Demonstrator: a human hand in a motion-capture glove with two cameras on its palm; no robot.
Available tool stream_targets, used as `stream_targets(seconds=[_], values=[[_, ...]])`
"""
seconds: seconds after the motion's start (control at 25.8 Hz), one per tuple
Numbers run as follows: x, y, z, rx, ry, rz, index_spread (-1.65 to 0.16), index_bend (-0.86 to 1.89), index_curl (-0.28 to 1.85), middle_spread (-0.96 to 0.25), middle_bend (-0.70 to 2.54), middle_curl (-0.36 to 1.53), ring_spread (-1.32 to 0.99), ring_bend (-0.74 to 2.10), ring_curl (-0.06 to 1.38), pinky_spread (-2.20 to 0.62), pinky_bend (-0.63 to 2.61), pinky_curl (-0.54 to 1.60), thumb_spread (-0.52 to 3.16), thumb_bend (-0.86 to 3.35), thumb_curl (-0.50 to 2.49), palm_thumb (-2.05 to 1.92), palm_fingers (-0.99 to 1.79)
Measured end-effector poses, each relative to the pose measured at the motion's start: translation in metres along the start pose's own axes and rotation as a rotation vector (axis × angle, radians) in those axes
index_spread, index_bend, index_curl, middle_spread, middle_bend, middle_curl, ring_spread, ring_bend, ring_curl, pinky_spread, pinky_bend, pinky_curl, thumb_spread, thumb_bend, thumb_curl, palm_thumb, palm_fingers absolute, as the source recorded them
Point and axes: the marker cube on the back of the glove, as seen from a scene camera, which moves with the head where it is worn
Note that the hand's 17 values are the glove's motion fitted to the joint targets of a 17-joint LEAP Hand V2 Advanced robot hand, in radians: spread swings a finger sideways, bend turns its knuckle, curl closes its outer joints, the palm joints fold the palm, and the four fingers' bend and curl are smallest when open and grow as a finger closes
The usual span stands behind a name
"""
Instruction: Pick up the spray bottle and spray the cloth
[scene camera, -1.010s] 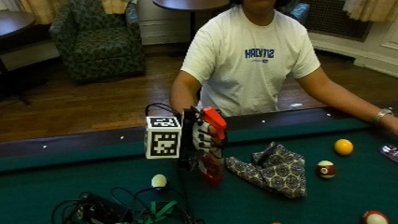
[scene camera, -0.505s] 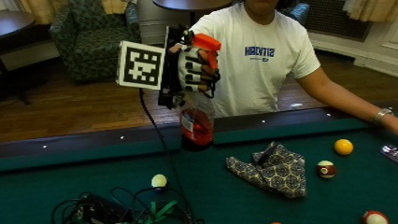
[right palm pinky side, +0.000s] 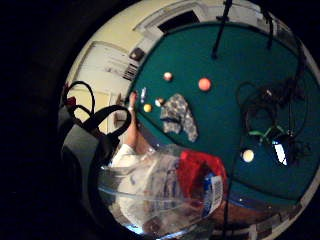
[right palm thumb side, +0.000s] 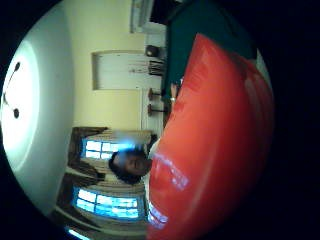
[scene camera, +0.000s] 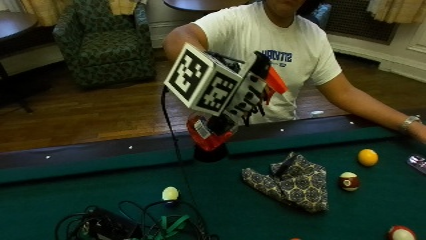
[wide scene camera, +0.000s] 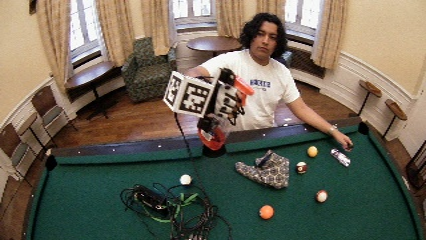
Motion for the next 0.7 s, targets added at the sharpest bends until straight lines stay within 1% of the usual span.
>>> stream_targets(seconds=[0.23,0.35,0.43,0.58,0.7], values=[[0.027,-0.021,0.055,-0.259,0.114,0.214,-0.3,0.34,0.6,-0.21,0.59,0.58,-0.22,0.73,0.51,-0.31,0.51,0.44,0.33,-0.02,0.77,0.94,1.34],[0.045,-0.032,0.076,-0.372,0.216,0.296,-0.29,0.34,0.6,-0.21,0.59,0.58,-0.22,0.73,0.51,-0.31,0.51,0.44,0.33,-0.02,0.78,0.94,1.34],[0.06,-0.041,0.088,-0.417,0.282,0.336,-0.29,0.33,0.61,-0.21,0.59,0.58,-0.22,0.73,0.51,-0.31,0.51,0.44,0.33,-0.02,0.78,0.93,1.34],[0.073,-0.056,0.127,-0.463,0.236,0.442,-0.29,0.33,0.61,-0.21,0.58,0.58,-0.22,0.73,0.51,-0.31,0.51,0.44,0.34,-0.02,0.79,0.94,1.34],[0.088,-0.055,0.148,-0.564,0.261,0.519,-0.29,0.32,0.61,-0.21,0.58,0.58,-0.22,0.73,0.51,-0.31,0.51,0.44,0.34,-0.02,0.8,0.93,1.34]])
